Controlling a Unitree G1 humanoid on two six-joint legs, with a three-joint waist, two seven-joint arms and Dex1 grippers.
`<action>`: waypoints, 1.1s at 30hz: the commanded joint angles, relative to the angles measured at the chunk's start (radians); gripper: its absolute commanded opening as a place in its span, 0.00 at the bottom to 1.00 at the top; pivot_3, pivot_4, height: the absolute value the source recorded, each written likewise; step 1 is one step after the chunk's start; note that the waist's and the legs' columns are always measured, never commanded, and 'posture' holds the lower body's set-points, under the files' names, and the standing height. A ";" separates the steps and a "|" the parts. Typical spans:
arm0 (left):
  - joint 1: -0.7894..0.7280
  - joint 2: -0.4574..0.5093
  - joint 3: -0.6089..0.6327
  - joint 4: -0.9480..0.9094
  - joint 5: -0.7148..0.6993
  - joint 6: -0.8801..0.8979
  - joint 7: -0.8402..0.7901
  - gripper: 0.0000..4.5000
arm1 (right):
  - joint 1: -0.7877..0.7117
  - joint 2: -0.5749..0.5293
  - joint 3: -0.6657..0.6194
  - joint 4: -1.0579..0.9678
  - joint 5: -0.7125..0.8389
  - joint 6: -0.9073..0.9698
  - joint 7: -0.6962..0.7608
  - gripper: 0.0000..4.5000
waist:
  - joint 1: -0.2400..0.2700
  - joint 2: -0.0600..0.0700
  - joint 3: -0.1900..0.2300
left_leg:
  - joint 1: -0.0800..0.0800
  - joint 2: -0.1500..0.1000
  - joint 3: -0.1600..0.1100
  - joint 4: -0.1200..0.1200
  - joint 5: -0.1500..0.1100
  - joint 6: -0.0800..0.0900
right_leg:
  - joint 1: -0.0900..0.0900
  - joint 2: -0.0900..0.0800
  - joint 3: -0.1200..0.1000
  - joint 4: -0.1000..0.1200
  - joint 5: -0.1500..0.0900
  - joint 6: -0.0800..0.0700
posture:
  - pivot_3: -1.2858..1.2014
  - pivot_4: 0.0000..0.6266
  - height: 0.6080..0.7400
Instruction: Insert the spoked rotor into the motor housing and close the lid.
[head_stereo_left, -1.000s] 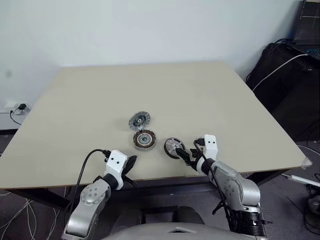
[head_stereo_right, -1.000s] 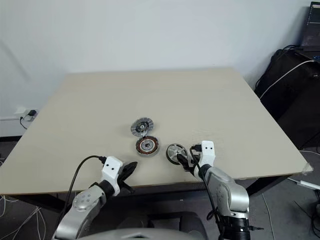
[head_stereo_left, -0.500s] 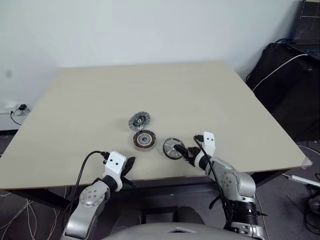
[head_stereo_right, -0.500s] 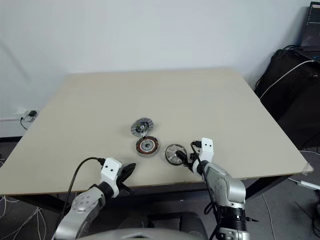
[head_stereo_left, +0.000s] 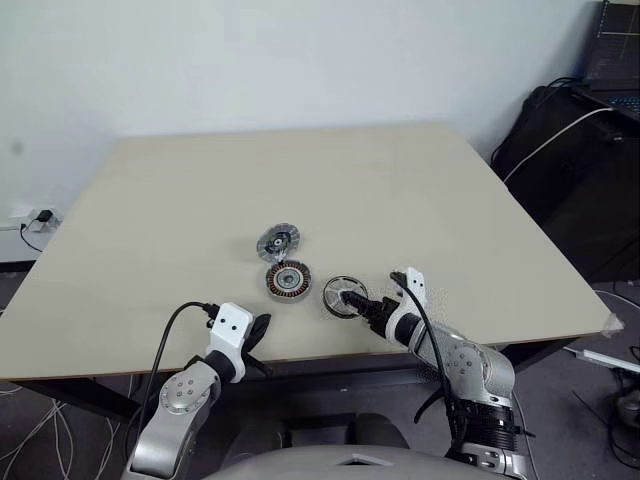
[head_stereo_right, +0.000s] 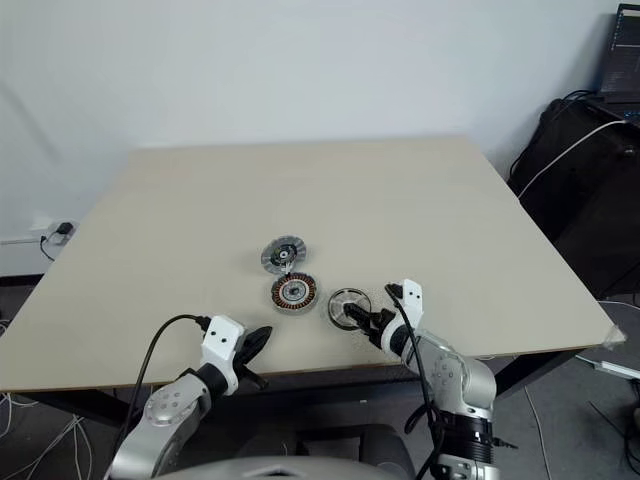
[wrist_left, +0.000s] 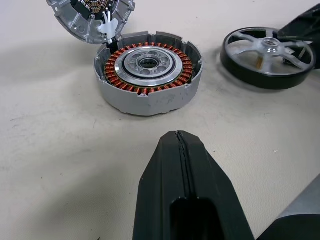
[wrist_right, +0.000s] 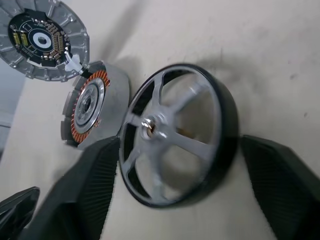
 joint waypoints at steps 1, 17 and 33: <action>-0.009 -0.004 0.000 -0.040 0.002 -0.007 0.007 0.00 | -0.009 0.009 -0.009 -0.003 0.037 0.007 -0.004 0.64 | 0.000 0.000 0.000 | 0.000 0.000 0.000 0.000 0.000 0.000 | 0.000 0.000 0.000 0.000 0.000 0.000 | 0.52 0.00 1.00; -0.005 -0.004 -0.004 -0.039 0.003 -0.006 0.016 0.00 | -0.008 0.043 -0.031 -0.125 0.187 0.076 -0.053 0.10 | 0.000 0.002 -0.002 | -0.002 0.000 0.000 0.000 0.000 0.000 | -0.002 0.000 0.000 0.000 0.000 0.001 | 0.52 0.00 1.00; 0.004 -0.007 -0.002 -0.043 -0.002 -0.012 0.026 0.00 | -0.240 0.173 0.074 0.103 0.261 0.045 -0.143 0.10 | -0.003 0.003 -0.002 | -0.004 0.000 0.000 0.000 0.000 0.000 | -0.005 0.001 0.000 0.000 0.002 -0.004 | 0.52 0.00 1.00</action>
